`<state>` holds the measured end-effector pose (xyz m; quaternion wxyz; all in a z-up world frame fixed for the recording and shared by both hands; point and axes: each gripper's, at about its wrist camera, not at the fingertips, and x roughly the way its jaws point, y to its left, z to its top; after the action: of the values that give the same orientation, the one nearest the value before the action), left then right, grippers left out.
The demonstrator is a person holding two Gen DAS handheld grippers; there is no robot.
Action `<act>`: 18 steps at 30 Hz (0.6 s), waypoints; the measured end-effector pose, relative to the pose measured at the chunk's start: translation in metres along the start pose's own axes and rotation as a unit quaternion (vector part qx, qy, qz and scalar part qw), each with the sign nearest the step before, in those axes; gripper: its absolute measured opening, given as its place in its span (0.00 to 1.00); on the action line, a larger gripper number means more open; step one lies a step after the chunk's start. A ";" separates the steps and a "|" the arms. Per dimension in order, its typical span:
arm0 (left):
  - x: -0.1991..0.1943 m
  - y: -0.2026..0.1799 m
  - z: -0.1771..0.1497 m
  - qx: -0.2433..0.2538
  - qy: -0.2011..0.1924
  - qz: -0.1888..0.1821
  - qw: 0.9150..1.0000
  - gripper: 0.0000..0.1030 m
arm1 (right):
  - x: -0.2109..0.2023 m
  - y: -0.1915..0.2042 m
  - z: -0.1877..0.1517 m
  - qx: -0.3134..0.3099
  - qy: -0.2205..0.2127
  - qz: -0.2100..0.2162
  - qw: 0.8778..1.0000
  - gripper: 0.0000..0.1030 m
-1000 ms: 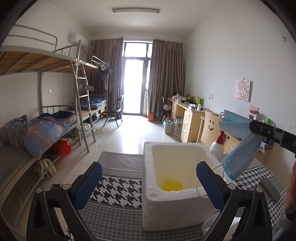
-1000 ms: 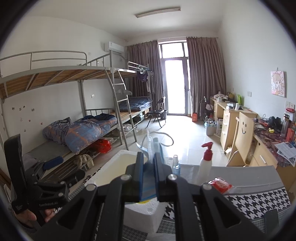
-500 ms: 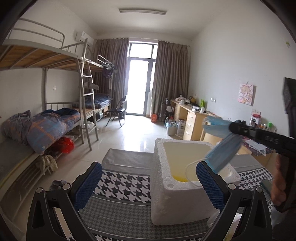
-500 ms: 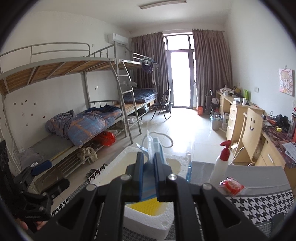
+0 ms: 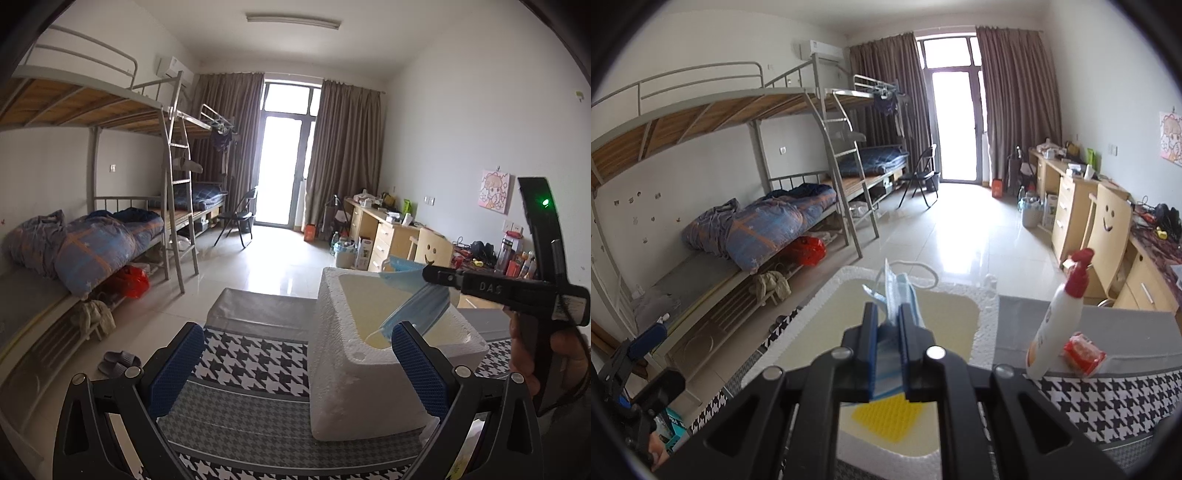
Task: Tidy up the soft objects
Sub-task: 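Lower blue masks into the styrofoam box and open right gripper, then move both grippers back from the box toward the tissue pack and grey cloth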
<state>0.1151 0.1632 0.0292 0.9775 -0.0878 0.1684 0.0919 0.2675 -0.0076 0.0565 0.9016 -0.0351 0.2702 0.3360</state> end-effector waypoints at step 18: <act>-0.002 -0.006 -0.002 0.004 0.003 -0.016 1.000 0.99 | -0.013 0.006 -0.005 -0.014 -0.008 0.011 1.000 0.73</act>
<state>0.1138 0.1563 0.0290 0.9786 -0.0872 0.1701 0.0755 0.2534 -0.0121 0.0597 0.8996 -0.0417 0.2587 0.3494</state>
